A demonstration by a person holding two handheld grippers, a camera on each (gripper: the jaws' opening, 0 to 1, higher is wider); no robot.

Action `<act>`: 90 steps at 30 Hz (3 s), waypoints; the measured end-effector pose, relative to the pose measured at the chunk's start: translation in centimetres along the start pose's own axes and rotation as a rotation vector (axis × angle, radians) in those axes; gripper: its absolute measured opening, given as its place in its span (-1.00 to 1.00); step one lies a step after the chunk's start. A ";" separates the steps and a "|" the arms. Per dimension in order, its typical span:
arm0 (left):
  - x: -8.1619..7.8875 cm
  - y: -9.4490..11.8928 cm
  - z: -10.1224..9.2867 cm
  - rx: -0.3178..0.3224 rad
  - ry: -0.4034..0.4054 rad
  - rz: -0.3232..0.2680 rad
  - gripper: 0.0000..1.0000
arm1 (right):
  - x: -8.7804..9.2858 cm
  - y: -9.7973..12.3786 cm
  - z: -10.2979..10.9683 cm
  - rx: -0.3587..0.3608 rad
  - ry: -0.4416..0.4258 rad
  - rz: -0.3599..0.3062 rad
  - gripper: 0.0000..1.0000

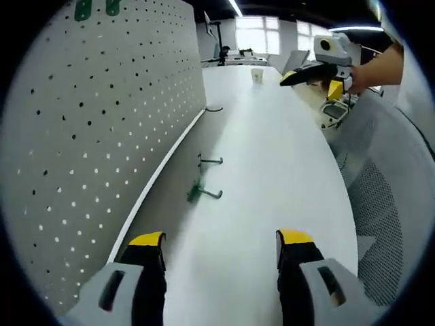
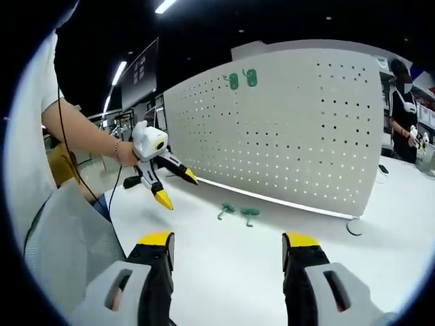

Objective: Insert the hook assembly into the mounting plate slot until the hook locks in place.

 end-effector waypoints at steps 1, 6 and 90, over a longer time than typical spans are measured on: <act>-0.1 -0.2 0.2 0.007 -0.014 0.013 0.34 | 0.0 0.0 0.1 -0.001 0.002 0.003 0.25; -0.5 -0.9 1.0 0.046 -0.059 0.050 0.33 | 0.2 -0.2 0.5 -0.013 0.006 0.026 0.26; -3.8 -8.0 7.0 0.209 -0.074 0.299 -0.45 | 0.5 0.6 0.2 -0.018 -0.044 0.085 0.12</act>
Point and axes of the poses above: the point that each gripper's makers call its tool centre point, and the gripper's own axes: y roughly backward along the fingers, z roughly to its left, x roughly out of its underside, the point moved 8 cm from there along y, roughly backward along the fingers, and after that the axes turned 15 degrees about x, right-handed, at the moved point
